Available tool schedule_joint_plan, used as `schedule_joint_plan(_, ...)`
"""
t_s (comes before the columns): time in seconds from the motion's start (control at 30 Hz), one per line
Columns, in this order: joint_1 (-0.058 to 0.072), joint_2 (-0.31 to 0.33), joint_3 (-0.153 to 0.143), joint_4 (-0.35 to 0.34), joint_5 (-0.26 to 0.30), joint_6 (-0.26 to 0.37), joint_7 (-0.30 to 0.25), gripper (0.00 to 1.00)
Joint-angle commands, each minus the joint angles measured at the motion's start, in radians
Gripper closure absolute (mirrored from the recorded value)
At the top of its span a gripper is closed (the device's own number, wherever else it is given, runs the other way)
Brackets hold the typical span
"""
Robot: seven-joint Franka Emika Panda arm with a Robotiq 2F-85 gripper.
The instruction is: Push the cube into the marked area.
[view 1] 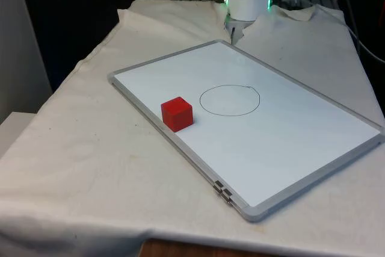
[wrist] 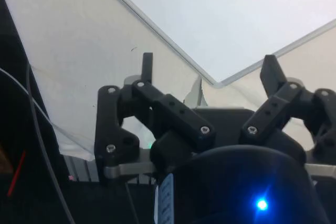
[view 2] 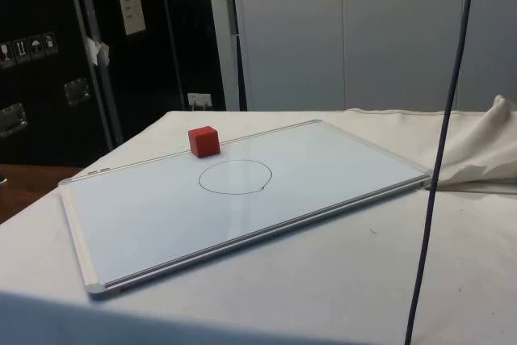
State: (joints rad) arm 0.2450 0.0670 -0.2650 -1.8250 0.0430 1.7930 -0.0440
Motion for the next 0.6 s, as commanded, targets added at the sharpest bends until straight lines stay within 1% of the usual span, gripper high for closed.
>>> schedule_joint_plan(0.0, 0.0, 0.0, 0.0, 0.0, 0.0, 0.0, 0.0, 0.01)
schedule_joint_plan(0.03, 0.0, 0.0, 0.0, 0.0, 0.0, 0.0, 0.0, 0.04)
schedule_joint_plan(0.07, 0.0, 0.0, 0.0, 0.0, 0.0, 0.0, 0.0, 0.04)
schedule_joint_plan(0.1, 0.0, 0.0, 0.0, 0.0, 0.0, 0.0, 0.0, 0.09)
schedule_joint_plan(0.13, 0.0, 0.0, 0.0, 0.0, 0.0, 0.0, 0.0, 0.16)
schedule_joint_plan(0.17, 0.0, 0.0, 0.0, 0.0, 0.0, 0.0, 0.0, 0.27)
schedule_joint_plan(0.2, 0.0, 0.0, 0.0, 0.0, 0.0, 0.0, 0.0, 0.33)
schedule_joint_plan(0.4, 0.0, 0.0, 0.0, 0.0, 0.0, 0.0, 0.0, 0.62)
schedule_joint_plan(0.43, 0.0, 0.0, 0.0, 0.0, 0.0, 0.0, 0.0, 0.62)
schedule_joint_plan(0.47, 0.0, 0.0, 0.0, 0.0, 0.0, 0.0, 0.0, 0.71)
schedule_joint_plan(0.57, 0.0, 0.0, 0.001, 0.0, 0.0, 0.0, 0.001, 0.86)
